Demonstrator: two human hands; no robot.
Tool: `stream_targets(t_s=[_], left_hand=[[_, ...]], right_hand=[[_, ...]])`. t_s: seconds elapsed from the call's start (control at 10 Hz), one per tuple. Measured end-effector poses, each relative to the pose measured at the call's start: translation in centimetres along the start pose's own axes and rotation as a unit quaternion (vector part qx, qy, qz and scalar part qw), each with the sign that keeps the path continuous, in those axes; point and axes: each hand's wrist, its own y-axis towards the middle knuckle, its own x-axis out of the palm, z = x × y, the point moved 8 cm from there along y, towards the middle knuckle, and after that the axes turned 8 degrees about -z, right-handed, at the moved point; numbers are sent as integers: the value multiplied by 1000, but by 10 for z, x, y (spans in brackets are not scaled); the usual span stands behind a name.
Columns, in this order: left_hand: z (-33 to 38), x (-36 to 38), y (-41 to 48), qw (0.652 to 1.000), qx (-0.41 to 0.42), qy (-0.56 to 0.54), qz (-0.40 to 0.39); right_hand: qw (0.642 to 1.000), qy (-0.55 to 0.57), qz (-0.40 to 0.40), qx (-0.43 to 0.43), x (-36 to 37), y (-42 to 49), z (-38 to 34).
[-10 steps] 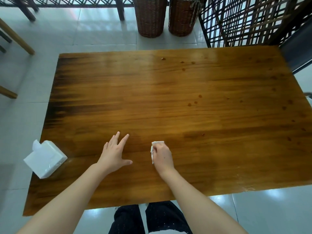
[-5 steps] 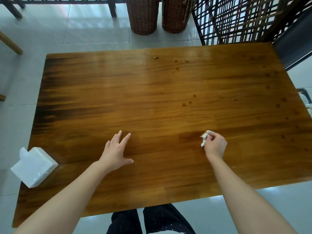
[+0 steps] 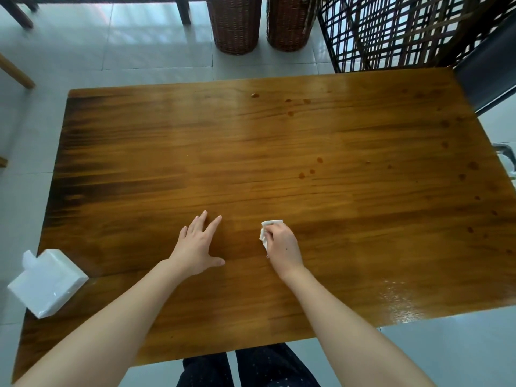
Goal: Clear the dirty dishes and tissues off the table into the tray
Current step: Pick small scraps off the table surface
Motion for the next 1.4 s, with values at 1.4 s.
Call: stream_targets(t_s=[1.4], left_hand=[[-53, -43, 32, 998, 37, -36, 21]], right_hand=[[995, -63, 34, 71, -3, 112, -64]])
